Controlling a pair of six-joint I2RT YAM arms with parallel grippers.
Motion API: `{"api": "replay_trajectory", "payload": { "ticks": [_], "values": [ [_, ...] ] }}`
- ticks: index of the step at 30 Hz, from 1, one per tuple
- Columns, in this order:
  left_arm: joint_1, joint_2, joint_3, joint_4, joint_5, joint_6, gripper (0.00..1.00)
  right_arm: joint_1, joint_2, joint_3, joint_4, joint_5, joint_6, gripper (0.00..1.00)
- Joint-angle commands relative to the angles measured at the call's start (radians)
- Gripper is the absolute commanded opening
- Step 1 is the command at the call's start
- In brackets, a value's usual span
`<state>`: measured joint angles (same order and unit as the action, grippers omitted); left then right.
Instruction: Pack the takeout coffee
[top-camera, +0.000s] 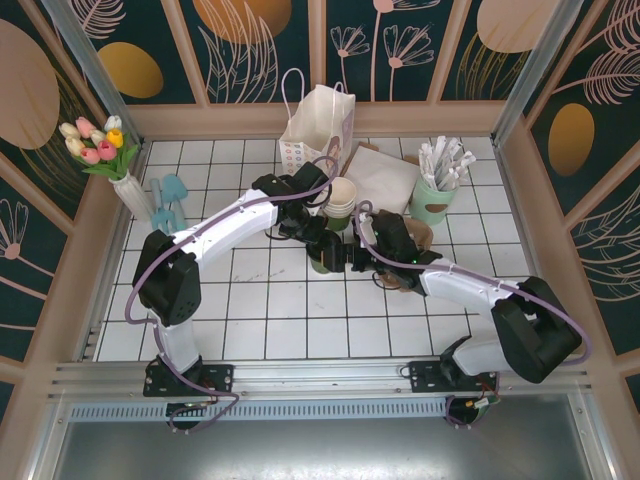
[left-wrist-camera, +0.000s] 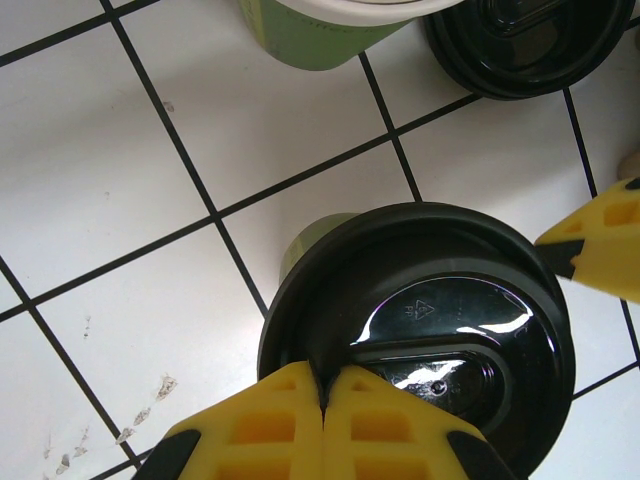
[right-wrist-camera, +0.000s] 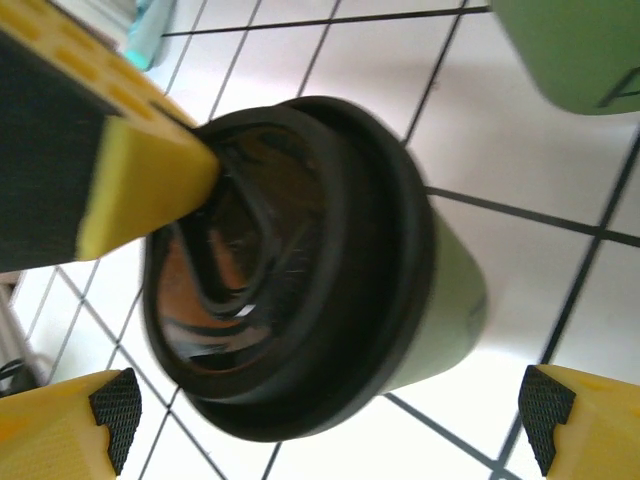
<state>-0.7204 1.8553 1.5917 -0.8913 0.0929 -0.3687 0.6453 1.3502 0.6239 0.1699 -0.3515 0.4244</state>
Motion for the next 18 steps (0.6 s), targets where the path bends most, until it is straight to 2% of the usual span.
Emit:
{"api": "replay_trajectory", "payload": {
  "ticks": [1,18],
  "values": [
    [-0.009,0.039,-0.026,-0.061,0.006,-0.015,0.0,0.005,-0.003,-0.024,0.056,0.092,0.001,0.98],
    [-0.009,0.057,-0.073,-0.035,0.013,-0.015,0.0,0.017,0.016,-0.103,0.063,0.181,-0.007,0.94]
  ]
}}
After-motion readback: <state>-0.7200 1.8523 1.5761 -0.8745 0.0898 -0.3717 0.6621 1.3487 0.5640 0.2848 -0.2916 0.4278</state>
